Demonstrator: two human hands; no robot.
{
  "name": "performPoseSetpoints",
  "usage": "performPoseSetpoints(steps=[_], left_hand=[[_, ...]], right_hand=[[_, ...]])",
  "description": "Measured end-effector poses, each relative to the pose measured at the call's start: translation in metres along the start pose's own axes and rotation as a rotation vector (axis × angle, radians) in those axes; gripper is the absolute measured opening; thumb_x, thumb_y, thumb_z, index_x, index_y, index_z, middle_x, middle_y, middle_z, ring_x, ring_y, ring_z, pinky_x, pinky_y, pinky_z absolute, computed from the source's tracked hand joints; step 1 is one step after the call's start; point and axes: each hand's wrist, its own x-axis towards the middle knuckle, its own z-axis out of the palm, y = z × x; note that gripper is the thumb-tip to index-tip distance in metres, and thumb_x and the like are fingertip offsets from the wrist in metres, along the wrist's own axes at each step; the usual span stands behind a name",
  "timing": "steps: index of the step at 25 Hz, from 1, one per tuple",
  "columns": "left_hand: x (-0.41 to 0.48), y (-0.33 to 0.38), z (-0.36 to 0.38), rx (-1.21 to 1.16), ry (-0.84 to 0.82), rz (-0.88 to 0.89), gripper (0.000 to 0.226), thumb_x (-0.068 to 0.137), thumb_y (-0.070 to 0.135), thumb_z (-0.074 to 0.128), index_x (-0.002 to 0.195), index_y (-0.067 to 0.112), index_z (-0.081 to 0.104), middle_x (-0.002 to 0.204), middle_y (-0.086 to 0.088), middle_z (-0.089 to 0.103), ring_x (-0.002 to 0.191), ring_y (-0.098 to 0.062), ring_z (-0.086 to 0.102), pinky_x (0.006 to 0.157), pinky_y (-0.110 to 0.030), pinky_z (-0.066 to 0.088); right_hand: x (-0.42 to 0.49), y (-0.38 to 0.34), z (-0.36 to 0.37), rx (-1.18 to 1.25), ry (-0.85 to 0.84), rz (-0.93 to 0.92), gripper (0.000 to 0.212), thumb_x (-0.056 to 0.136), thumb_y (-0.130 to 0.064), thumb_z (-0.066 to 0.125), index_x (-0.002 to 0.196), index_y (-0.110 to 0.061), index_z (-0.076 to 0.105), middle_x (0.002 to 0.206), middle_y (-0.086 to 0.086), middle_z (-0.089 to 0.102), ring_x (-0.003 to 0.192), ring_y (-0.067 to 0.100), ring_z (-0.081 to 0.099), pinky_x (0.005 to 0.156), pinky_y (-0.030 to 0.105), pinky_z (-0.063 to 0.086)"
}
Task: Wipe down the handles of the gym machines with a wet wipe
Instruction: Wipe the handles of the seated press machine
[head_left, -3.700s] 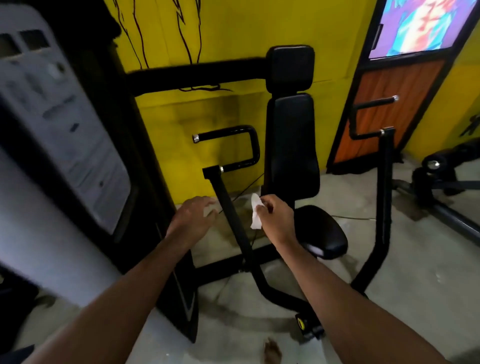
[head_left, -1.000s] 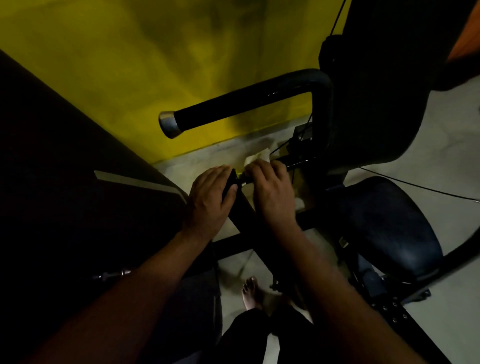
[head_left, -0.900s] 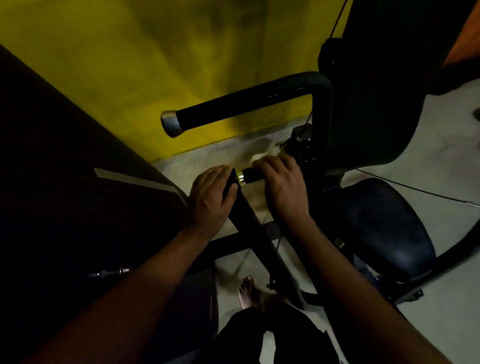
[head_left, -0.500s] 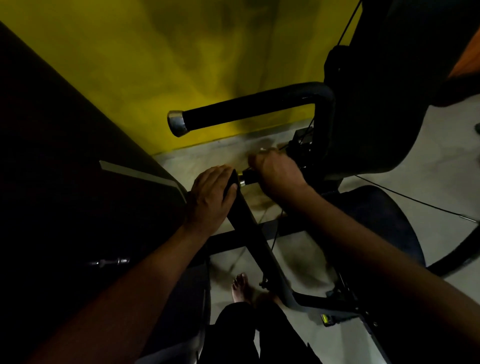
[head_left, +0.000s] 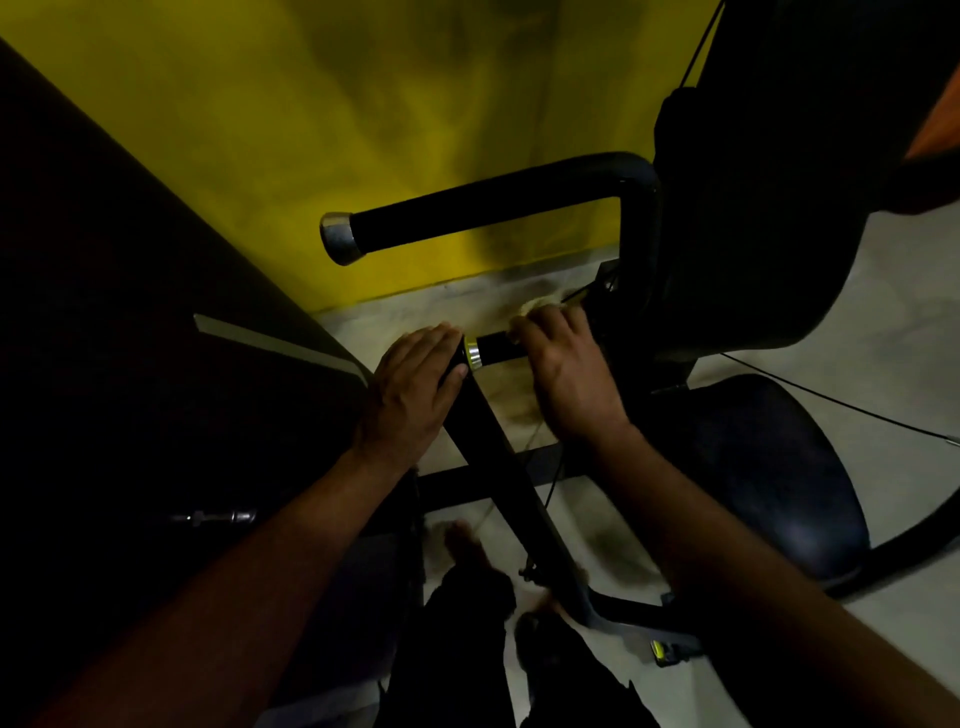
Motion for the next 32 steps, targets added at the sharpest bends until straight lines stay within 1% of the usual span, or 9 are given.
performPoseSetpoints(steps=[4,7,9,12,15,19,26,29,32], left_hand=[[-0.001,0.003,0.0,-0.011,-0.009,-0.032,0.046,0.101,0.029,0.046,0.135,0.001,0.056,0.137,-0.015,0.058,0.129,-0.027,0.052,0.112,-0.044,0.037],[-0.003,0.002,0.002,-0.001,0.001,-0.035,0.044,0.1,0.027,0.049,0.135,0.001,0.056,0.137,-0.015,0.058,0.128,-0.027,0.052,0.11,-0.046,0.039],[-0.001,0.0,0.003,0.003,-0.001,-0.021,0.044,0.1,0.026,0.05,0.135,0.001,0.057,0.136,-0.015,0.058,0.128,-0.028,0.053,0.109,-0.047,0.039],[0.0,-0.001,0.002,-0.009,-0.015,-0.019,0.045,0.1,0.028,0.049,0.135,0.001,0.056,0.136,-0.015,0.059,0.129,-0.028,0.052,0.11,-0.046,0.039],[0.001,-0.001,-0.002,-0.01,-0.047,0.002,0.047,0.1,0.031,0.046,0.135,0.001,0.056,0.136,-0.015,0.059,0.13,-0.029,0.051,0.11,-0.044,0.039],[0.006,-0.002,-0.004,-0.01,-0.073,0.004,0.048,0.1,0.032,0.045,0.136,0.001,0.055,0.138,-0.014,0.057,0.132,-0.028,0.049,0.112,-0.043,0.038],[0.005,0.003,-0.005,-0.027,-0.083,-0.037,0.05,0.099,0.033,0.046,0.137,0.003,0.055,0.138,-0.012,0.057,0.135,-0.028,0.044,0.111,-0.04,0.037],[0.003,0.003,-0.005,-0.032,-0.108,-0.05,0.052,0.098,0.035,0.044,0.138,0.004,0.054,0.14,-0.011,0.056,0.137,-0.027,0.042,0.111,-0.038,0.036],[0.007,0.002,-0.005,-0.026,-0.108,-0.041,0.052,0.098,0.036,0.043,0.138,0.004,0.054,0.14,-0.011,0.055,0.137,-0.026,0.042,0.112,-0.036,0.034]], right_hand=[[-0.022,-0.041,0.025,0.357,0.259,0.397,0.028,0.089,-0.007,0.059,0.116,-0.006,0.065,0.117,0.01,0.062,0.107,0.024,0.053,0.085,0.023,0.042],[-0.018,-0.077,0.034,1.107,0.557,1.1,0.02,0.09,-0.002,0.06,0.11,-0.006,0.062,0.105,0.007,0.065,0.092,0.014,0.061,0.075,0.012,0.048],[-0.004,-0.083,0.039,1.529,0.643,1.357,0.019,0.094,0.0,0.056,0.112,0.0,0.061,0.096,0.008,0.065,0.081,0.012,0.061,0.066,0.013,0.05],[-0.002,-0.073,0.039,2.011,0.601,1.393,0.026,0.098,0.003,0.047,0.123,-0.004,0.054,0.092,0.005,0.061,0.083,0.013,0.059,0.076,0.022,0.051],[-0.008,-0.066,0.036,2.221,0.548,1.326,0.028,0.102,-0.002,0.042,0.128,-0.004,0.052,0.106,0.011,0.064,0.097,0.019,0.063,0.093,0.029,0.051],[0.002,-0.042,0.04,2.252,0.57,1.307,0.026,0.101,0.0,0.035,0.11,-0.012,0.057,0.096,0.007,0.062,0.077,0.012,0.058,0.07,0.02,0.046],[-0.003,-0.031,0.032,2.115,0.611,1.387,0.021,0.102,-0.002,0.043,0.109,-0.011,0.06,0.092,0.003,0.065,0.08,0.011,0.06,0.075,0.018,0.048],[-0.014,-0.048,0.03,1.583,0.586,1.345,0.006,0.096,-0.011,0.061,0.101,-0.01,0.06,0.089,0.003,0.066,0.08,0.01,0.062,0.072,0.022,0.052],[-0.018,-0.046,0.027,0.756,0.574,0.759,0.007,0.09,-0.011,0.065,0.096,-0.008,0.063,0.094,0.003,0.059,0.083,0.006,0.05,0.071,0.015,0.039]])
